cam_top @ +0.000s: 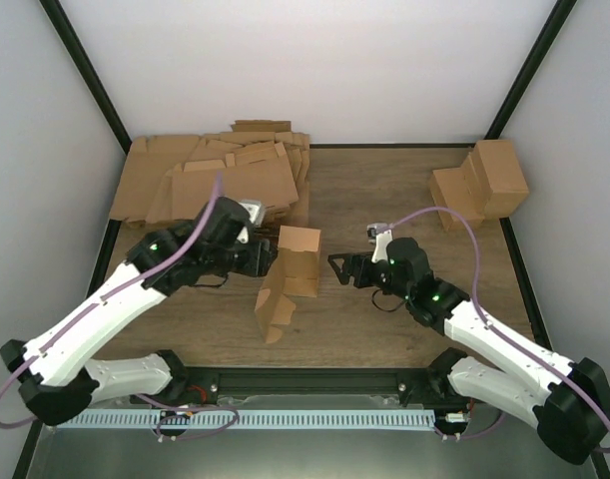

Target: Fold the paper box

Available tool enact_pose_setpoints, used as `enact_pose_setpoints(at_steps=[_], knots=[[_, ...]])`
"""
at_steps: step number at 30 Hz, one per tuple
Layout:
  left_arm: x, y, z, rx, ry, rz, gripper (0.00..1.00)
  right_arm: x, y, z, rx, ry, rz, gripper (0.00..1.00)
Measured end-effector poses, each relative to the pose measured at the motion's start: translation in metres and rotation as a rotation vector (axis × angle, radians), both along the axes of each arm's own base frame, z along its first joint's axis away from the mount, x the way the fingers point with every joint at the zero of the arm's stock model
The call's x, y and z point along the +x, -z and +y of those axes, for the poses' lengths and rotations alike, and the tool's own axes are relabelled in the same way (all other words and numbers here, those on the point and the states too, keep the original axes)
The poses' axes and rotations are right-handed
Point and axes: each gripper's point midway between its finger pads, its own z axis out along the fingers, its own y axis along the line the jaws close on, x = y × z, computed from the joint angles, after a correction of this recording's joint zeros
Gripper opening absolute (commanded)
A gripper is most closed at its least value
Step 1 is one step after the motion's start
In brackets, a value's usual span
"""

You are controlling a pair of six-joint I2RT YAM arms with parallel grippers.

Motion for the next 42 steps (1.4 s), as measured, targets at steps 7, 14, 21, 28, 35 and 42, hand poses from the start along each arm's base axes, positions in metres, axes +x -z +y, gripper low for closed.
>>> enact_pose_setpoints(at_steps=[7,14,21,28,35,42], knots=[[0.018,-0.027,0.014,-0.13,-0.067,-0.061,0.72,-0.001,-0.002,0.004,-0.006,-0.031,-0.004,0.87],[0.058,0.003,0.059,-0.212,-0.19,0.008,0.88,-0.001,0.002,0.012,-0.013,-0.064,0.015,0.88],[0.056,0.037,0.053,-0.352,-0.121,0.094,1.0,-0.001,0.007,0.015,-0.012,-0.079,0.039,0.88],[0.049,0.056,0.032,-0.462,-0.037,0.151,0.88,0.002,0.0,0.022,0.012,-0.098,0.036,0.84],[0.054,0.062,0.021,-0.512,-0.001,0.181,0.76,0.005,-0.001,0.025,0.028,-0.096,0.043,0.79],[0.064,0.075,0.018,-0.506,-0.02,0.211,0.71,0.018,-0.011,0.03,0.033,-0.068,0.03,0.75]])
